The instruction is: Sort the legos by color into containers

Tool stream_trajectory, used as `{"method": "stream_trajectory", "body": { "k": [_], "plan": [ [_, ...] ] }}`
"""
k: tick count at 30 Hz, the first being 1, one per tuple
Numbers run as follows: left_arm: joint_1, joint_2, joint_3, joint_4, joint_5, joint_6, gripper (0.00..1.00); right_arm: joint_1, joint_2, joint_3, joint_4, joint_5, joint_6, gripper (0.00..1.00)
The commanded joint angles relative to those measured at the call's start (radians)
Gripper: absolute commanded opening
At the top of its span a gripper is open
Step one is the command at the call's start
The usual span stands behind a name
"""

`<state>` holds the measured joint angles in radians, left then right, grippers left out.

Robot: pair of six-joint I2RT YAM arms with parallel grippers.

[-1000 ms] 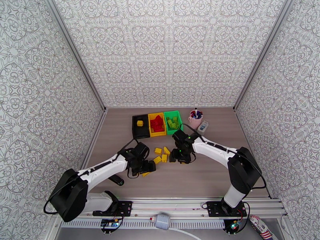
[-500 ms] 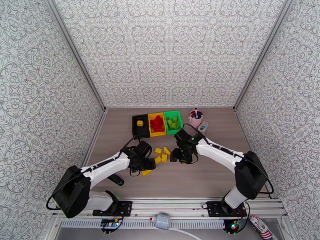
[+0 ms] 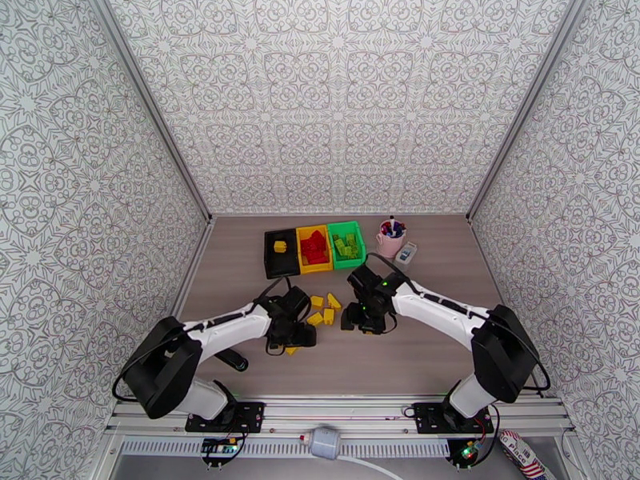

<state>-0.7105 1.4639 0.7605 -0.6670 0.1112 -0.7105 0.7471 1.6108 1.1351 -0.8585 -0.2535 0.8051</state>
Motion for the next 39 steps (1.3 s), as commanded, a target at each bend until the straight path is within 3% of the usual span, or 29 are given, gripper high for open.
{"method": "stream_trajectory", "body": {
  "k": [1, 10, 14, 20, 24, 28, 32, 39],
  "plan": [
    [-0.042, -0.029, -0.021, 0.023, 0.027, -0.027, 0.85, 0.011, -0.007, -0.015, 0.022, 0.011, 0.021, 0.61],
    [-0.080, 0.093, 0.070, -0.125, -0.127, -0.069, 0.68, 0.017, 0.032, 0.025, 0.010, 0.011, 0.010, 0.61],
    [-0.087, 0.138, 0.115, -0.150, -0.152, -0.072, 0.62, 0.018, 0.029, 0.024, 0.008, 0.017, 0.011, 0.61],
    [-0.083, 0.185, 0.163, -0.171, -0.146, -0.061, 0.38, 0.018, 0.018, 0.014, 0.005, 0.028, 0.012, 0.60],
    [-0.064, 0.156, 0.204, -0.214, -0.151, -0.040, 0.32, 0.018, 0.010, 0.012, 0.002, 0.034, 0.011, 0.60],
    [0.015, 0.076, 0.238, -0.245, -0.131, -0.015, 0.31, 0.018, -0.002, 0.009, 0.002, 0.039, 0.014, 0.60],
    [0.157, 0.018, 0.302, -0.255, -0.090, 0.034, 0.31, 0.017, -0.015, 0.012, -0.001, 0.042, 0.018, 0.60],
    [0.407, 0.089, 0.524, -0.262, -0.003, 0.160, 0.31, 0.017, -0.027, 0.024, -0.010, 0.058, 0.021, 0.60]
  ]
}}
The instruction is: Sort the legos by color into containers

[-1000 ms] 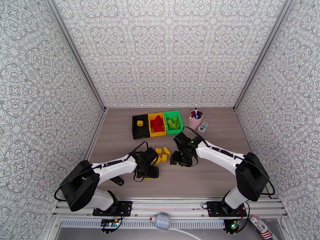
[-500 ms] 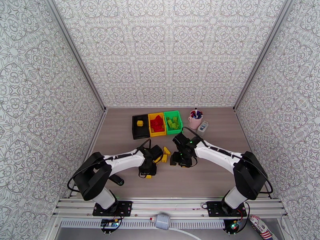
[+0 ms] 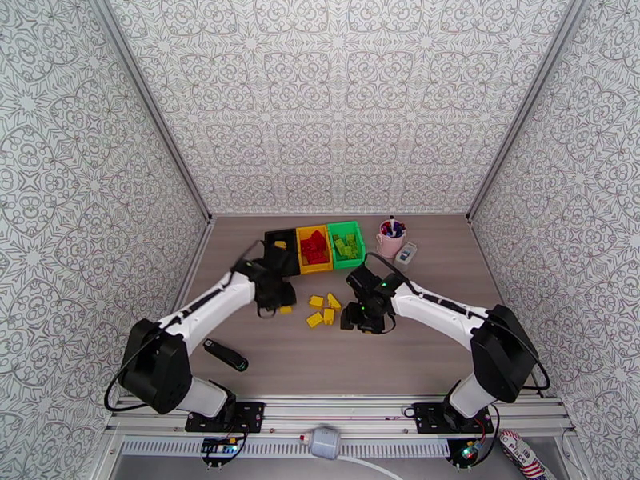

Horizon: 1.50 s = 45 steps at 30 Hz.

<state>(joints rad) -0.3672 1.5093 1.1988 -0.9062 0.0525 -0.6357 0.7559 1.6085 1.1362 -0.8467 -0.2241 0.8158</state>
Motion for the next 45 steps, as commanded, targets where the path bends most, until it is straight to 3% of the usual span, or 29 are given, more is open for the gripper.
{"method": "stream_trajectory", "body": {
  "k": [1, 8, 13, 19, 28, 38, 45],
  "plan": [
    [0.092, 0.077, 0.134, -0.032, 0.065, 0.107, 0.31, 0.007, -0.026, 0.028, -0.026, 0.031, 0.010, 0.60],
    [0.213, 0.335, 0.441, -0.074, 0.085, 0.187, 0.34, -0.001, -0.018, 0.067, -0.056, 0.057, -0.006, 0.60],
    [0.222, 0.468, 0.622, -0.125, 0.071, 0.195, 0.66, -0.013, 0.004, 0.098, -0.072, 0.059, -0.021, 0.60],
    [0.187, 0.431, 0.647, -0.116, 0.074, 0.191, 0.75, -0.015, 0.012, 0.118, -0.099, 0.072, -0.033, 0.60],
    [0.079, 0.221, 0.381, -0.043, 0.071, 0.131, 0.75, -0.026, 0.097, 0.186, -0.102, 0.042, -0.087, 0.60],
    [-0.081, -0.123, -0.177, 0.160, 0.075, -0.191, 0.77, -0.062, 0.310, 0.406, -0.143, 0.004, -0.198, 0.58],
    [-0.143, -0.226, -0.297, 0.143, 0.046, -0.243, 0.78, -0.076, 0.459, 0.581, -0.210, -0.012, -0.271, 0.57]
  ]
}}
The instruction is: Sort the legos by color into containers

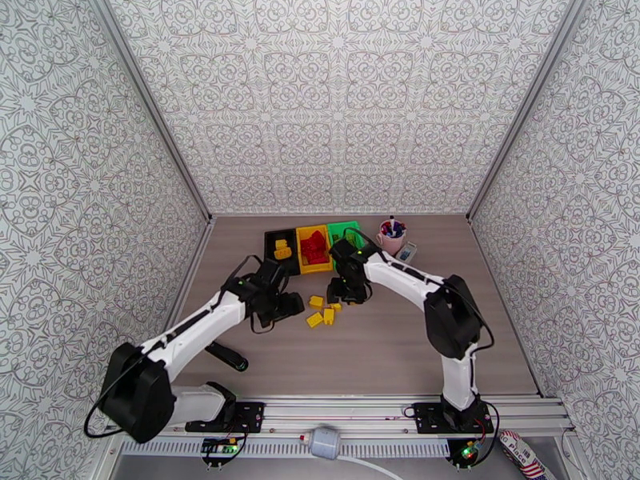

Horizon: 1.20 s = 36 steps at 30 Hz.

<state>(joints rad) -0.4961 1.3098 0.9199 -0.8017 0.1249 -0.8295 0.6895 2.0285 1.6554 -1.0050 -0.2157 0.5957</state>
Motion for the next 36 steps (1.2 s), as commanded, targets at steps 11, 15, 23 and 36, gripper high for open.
{"method": "stream_trajectory", "body": {
  "k": [11, 15, 23, 36],
  "plan": [
    [-0.014, -0.059, -0.045, 0.031, -0.027, -0.069, 0.78, -0.015, 0.173, 0.193, -0.084, -0.057, -0.099, 0.58],
    [-0.016, -0.056, -0.043, 0.029, -0.025, -0.071, 0.78, -0.021, 0.204, 0.211, -0.084, -0.054, -0.104, 0.56],
    [-0.012, -0.059, -0.035, 0.007, -0.024, -0.068, 0.78, -0.051, 0.246, 0.210, -0.060, -0.063, -0.099, 0.47],
    [0.005, -0.054, -0.027, 0.008, -0.004, -0.070, 0.78, -0.056, 0.212, 0.124, -0.001, -0.080, -0.083, 0.29]
  ]
}}
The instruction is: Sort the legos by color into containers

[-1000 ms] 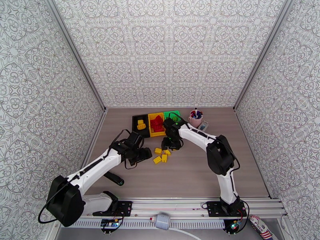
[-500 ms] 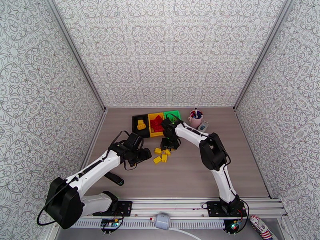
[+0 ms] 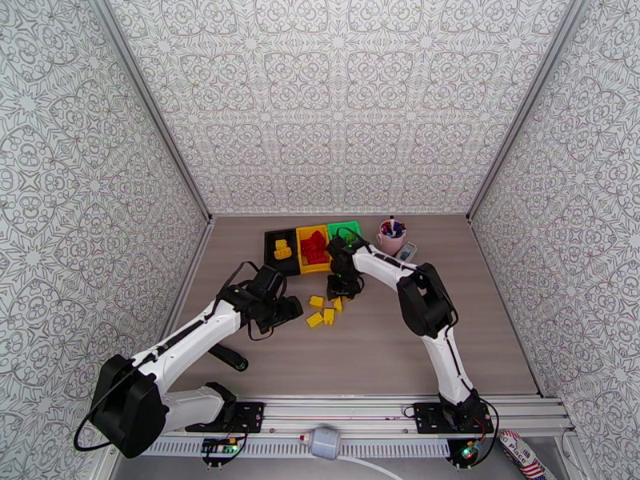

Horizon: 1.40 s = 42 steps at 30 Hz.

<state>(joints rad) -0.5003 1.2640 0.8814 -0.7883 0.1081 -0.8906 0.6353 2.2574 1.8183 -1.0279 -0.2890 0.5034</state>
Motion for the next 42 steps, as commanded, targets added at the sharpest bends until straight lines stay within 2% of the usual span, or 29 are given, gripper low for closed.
{"method": "stream_trajectory", "body": {
  "k": [1, 6, 10, 16, 24, 30, 35, 36, 39, 42],
  "plan": [
    [0.015, -0.006, 0.012, -0.002, 0.020, -0.010, 0.78, -0.002, -0.029, -0.050, 0.027, -0.004, 0.010, 0.28],
    [0.078, -0.011, -0.005, 0.060, 0.088, -0.032, 0.79, -0.009, -0.100, -0.097, 0.049, 0.001, 0.030, 0.24],
    [0.167, -0.011, -0.023, 0.180, 0.199, -0.066, 0.81, -0.017, -0.160, -0.106, 0.073, -0.017, 0.059, 0.24],
    [0.311, 0.039, -0.033, 0.428, 0.369, -0.166, 0.85, -0.017, -0.209, -0.096, 0.206, -0.159, 0.154, 0.24],
    [0.438, 0.164, 0.034, 0.669, 0.499, -0.302, 0.92, -0.017, -0.148, -0.041, 0.561, -0.382, 0.404, 0.24],
    [0.503, 0.127, 0.112, 0.547, 0.377, -0.302, 0.91, -0.019, -0.019, 0.090, 0.829, -0.437, 0.629, 0.26],
    [0.512, 0.110, 0.128, 0.473, 0.378, -0.267, 0.91, -0.038, 0.159, 0.274, 1.035, -0.449, 0.817, 0.30],
    [0.510, 0.103, 0.123, 0.462, 0.378, -0.262, 0.91, -0.042, 0.195, 0.326, 1.043, -0.451, 0.836, 0.32],
    [0.505, 0.067, 0.080, 0.449, 0.375, -0.257, 0.91, -0.050, 0.346, 0.576, 0.952, -0.469, 0.837, 0.50],
    [0.511, 0.027, 0.043, 0.429, 0.372, -0.246, 0.91, -0.054, 0.444, 0.778, 0.855, -0.492, 0.824, 0.57]
  ]
}}
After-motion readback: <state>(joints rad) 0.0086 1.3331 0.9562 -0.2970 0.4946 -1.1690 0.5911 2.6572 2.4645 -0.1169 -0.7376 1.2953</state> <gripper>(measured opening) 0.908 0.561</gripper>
